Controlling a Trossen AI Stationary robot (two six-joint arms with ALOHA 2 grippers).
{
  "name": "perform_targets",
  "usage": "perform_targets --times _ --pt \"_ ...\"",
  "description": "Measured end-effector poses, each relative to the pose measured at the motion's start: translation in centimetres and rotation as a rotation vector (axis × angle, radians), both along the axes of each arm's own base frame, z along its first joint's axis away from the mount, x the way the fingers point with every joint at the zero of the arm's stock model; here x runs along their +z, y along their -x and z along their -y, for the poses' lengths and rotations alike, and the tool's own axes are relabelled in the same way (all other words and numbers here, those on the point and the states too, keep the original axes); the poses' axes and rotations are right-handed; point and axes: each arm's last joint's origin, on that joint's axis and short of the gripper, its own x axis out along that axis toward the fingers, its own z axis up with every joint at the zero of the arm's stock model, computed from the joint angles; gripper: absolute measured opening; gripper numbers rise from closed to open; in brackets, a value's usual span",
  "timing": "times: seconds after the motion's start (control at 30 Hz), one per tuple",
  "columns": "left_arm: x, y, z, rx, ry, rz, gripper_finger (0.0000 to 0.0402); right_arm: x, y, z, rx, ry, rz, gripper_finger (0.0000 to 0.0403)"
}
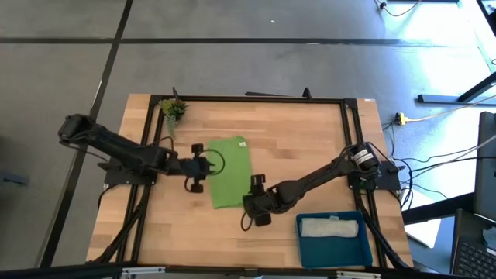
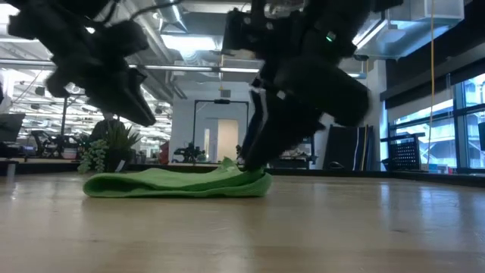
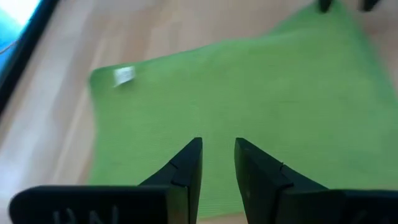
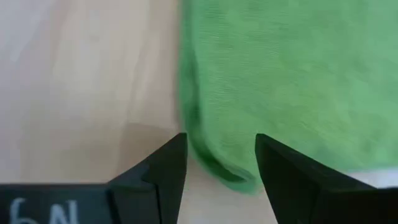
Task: Roll microfiber towels into tight, uniform cylinder then place into a basket
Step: Fold the green towel
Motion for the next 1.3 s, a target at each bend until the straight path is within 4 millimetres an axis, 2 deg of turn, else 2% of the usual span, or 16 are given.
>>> perform_targets --times 0.17,0.43,0.7,0.87,1.1,1.3 --pt "0.0 0.4 1.9 -0.032 0.031 0.025 0.0082 -1.4 0.2 0.0 0.077 -0.057 0.021 0.019" --pt "0.1 0.9 3.5 -0.049 0.068 0.047 0.0082 -3.3 1.1 0.3 0.094 -0.051 0.038 0.019" --pt "0.1 1.2 4.2 -0.071 0.086 0.054 0.0082 -4.2 1.6 1.0 -0.048 -0.087 0.087 0.0181" --pt "0.1 1.3 4.5 -0.071 0.098 0.057 0.0082 -4.4 1.5 1.3 -0.101 -0.108 0.095 0.0131" --pt "0.1 1.3 4.4 -0.044 0.096 0.068 0.0082 -4.5 1.2 2.0 -0.201 -0.117 0.129 0.0014" --pt "0.1 1.4 4.8 -0.063 0.096 0.067 0.0082 -3.3 0.1 1.7 -0.196 -0.144 0.149 0.001"
